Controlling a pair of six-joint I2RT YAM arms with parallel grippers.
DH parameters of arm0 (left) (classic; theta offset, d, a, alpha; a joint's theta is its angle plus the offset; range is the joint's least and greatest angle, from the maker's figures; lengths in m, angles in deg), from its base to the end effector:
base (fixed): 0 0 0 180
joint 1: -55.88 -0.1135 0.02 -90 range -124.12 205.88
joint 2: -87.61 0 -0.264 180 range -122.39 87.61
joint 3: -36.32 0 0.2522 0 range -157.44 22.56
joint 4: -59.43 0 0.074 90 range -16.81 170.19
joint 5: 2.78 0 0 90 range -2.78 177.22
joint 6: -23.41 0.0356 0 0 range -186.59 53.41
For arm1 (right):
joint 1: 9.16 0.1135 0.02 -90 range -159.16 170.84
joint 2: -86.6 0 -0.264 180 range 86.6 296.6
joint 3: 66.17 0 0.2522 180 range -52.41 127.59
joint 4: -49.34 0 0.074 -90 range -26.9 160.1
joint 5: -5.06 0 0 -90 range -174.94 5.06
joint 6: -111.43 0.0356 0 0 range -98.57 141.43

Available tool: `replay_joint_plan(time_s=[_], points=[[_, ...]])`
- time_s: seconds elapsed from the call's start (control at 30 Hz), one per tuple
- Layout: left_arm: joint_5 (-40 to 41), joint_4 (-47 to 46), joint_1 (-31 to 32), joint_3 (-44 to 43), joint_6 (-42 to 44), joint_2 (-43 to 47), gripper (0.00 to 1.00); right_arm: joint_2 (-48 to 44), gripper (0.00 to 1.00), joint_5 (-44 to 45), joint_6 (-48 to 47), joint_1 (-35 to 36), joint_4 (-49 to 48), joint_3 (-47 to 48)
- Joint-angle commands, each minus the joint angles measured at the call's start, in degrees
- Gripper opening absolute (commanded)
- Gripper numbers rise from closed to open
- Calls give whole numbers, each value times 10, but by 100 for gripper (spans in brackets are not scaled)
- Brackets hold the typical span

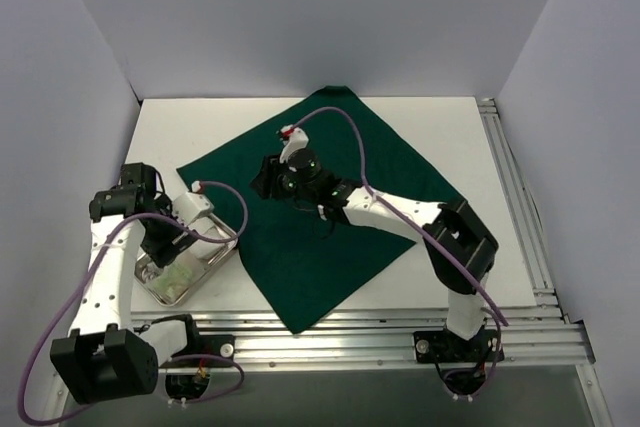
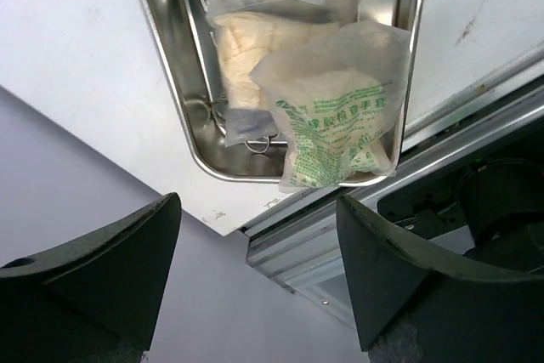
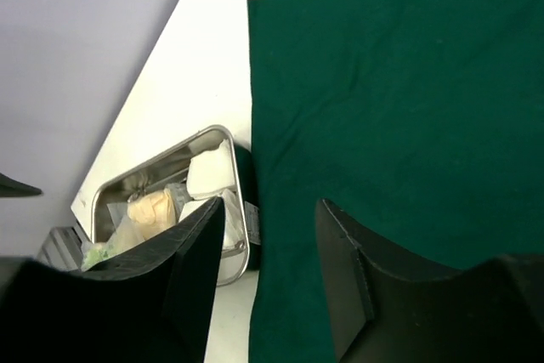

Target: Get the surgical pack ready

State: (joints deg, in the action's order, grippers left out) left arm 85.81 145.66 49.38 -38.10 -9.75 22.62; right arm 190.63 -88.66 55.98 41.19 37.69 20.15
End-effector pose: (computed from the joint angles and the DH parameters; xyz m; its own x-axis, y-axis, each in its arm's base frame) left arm 0.1811 0.0198 0.2874 -0.6192 0.7718 -0.1450 0.7509 0.6359 0.1781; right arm 0.2746 0.3350 0.2813 -0.5146 0.2660 -0.8151 -0.6285 0.5296 0.5696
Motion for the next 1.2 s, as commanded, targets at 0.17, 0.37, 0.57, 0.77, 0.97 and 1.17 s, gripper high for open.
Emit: replay_joint_plan(time_s=[0.17,0.37,0.57,0.77,0.97,1.17], points=[[-32,-20,-154,-52,-139,-22,74,178,29,-81,-143,54,109,202],[-153,-25,-375,-54,-144,-88,68,238,27,14,-233,99,177,300],[-188,-61,-418,-30,-162,-137,69,291,28,33,-279,116,212,360],[-167,-108,-399,-3,-179,-160,69,325,27,57,-276,119,234,397],[-155,-149,-393,16,-194,-186,55,333,26,77,-280,121,243,411],[-139,-176,-377,39,-202,-208,45,347,25,65,-280,121,245,417]])
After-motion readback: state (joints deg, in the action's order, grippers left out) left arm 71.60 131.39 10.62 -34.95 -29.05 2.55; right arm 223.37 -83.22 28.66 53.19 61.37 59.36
